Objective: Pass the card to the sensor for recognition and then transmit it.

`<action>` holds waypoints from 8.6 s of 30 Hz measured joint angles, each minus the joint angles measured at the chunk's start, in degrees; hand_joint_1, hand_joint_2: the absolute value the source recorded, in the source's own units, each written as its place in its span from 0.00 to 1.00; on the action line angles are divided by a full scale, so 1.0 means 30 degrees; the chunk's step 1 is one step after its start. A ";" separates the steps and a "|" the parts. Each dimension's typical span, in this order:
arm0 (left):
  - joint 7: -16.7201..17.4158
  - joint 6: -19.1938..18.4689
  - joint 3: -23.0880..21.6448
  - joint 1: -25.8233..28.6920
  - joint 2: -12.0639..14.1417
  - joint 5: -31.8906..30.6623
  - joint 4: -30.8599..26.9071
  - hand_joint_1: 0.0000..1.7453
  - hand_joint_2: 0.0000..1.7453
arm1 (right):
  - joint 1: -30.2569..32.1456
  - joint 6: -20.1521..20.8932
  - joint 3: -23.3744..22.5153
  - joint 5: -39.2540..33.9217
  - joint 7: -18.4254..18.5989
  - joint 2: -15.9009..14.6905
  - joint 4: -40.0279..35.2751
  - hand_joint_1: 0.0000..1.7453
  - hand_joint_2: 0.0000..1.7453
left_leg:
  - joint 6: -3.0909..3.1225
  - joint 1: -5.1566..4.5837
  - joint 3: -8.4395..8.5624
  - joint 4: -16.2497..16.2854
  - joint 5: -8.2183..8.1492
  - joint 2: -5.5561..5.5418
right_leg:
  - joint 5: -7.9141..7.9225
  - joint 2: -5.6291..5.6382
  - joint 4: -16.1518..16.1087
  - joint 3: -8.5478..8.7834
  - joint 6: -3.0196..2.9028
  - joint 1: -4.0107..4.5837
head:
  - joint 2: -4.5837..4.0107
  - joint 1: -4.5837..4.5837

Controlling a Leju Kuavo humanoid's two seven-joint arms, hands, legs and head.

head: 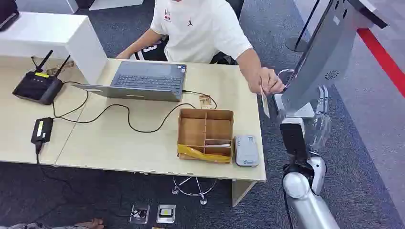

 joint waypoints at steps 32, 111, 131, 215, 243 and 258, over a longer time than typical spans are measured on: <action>-0.0350 -0.0547 0.0007 -0.0082 0.0306 -0.1793 0.0000 0.00 1.00 | -0.1254 0.3366 0.7338 1.4822 0.6165 0.0437 -0.0634 0.94 1.00 | -0.0002 0.0000 0.0002 -0.0001 0.0002 -0.0007 | -0.0005 0.0001 0.0006 -0.0007 -0.0007 0.0001 | 0.0007 0.0007; 0.0065 0.0692 0.1821 -0.0181 0.0204 -0.2770 0.0189 0.00 1.00 | -0.1103 -0.0546 0.3585 0.8549 0.2740 0.1734 1.1831 1.00 1.00 | -0.0004 -0.0001 0.0015 0.0001 0.0000 0.0015 | -0.0004 0.0042 0.0001 -0.0018 -0.0007 0.0001 | -0.0001 0.0007; 0.0079 0.0786 0.1843 -0.0178 0.0189 -0.2886 0.0211 0.00 1.00 | 0.0394 -0.0590 -0.0948 0.7629 -0.4840 0.4271 0.8615 1.00 1.00 | -0.0005 0.0014 0.0005 0.0000 0.0000 0.0009 | -0.0006 0.0038 0.0018 -0.0024 -0.0011 0.0014 | 0.0007 0.0014; 0.0211 0.0845 0.1829 -0.0251 0.0102 -0.2113 0.0291 0.00 1.00 | -0.0904 0.9945 0.9903 0.9933 0.5611 0.2141 -0.2222 0.00 1.00 | -0.0043 0.0001 -0.0071 0.0008 0.0060 -0.0012 | 0.0010 0.0007 0.0068 -0.0126 -0.0043 0.0004 | 0.0000 0.0007; 0.0283 0.0947 0.1829 -0.0265 0.0102 -0.2464 0.0291 0.00 1.00 | -0.1767 0.8022 1.0930 1.3729 0.7468 0.2564 0.4728 0.00 1.00 | -0.0043 0.0002 -0.0097 0.0005 0.0061 -0.0016 | 0.0006 -0.0002 0.0077 -0.0136 -0.0048 0.0005 | 0.0000 0.0007; 0.0414 0.0933 0.1829 -0.0263 0.0109 -0.2682 0.0291 0.00 1.00 | -0.2003 0.7963 1.0567 1.4297 0.8312 0.2652 0.5900 0.00 1.00 | -0.0042 0.0001 -0.0089 0.0007 0.0062 -0.0015 | 0.0008 0.0000 0.0076 -0.0136 -0.0047 0.0005 | 0.0006 0.0007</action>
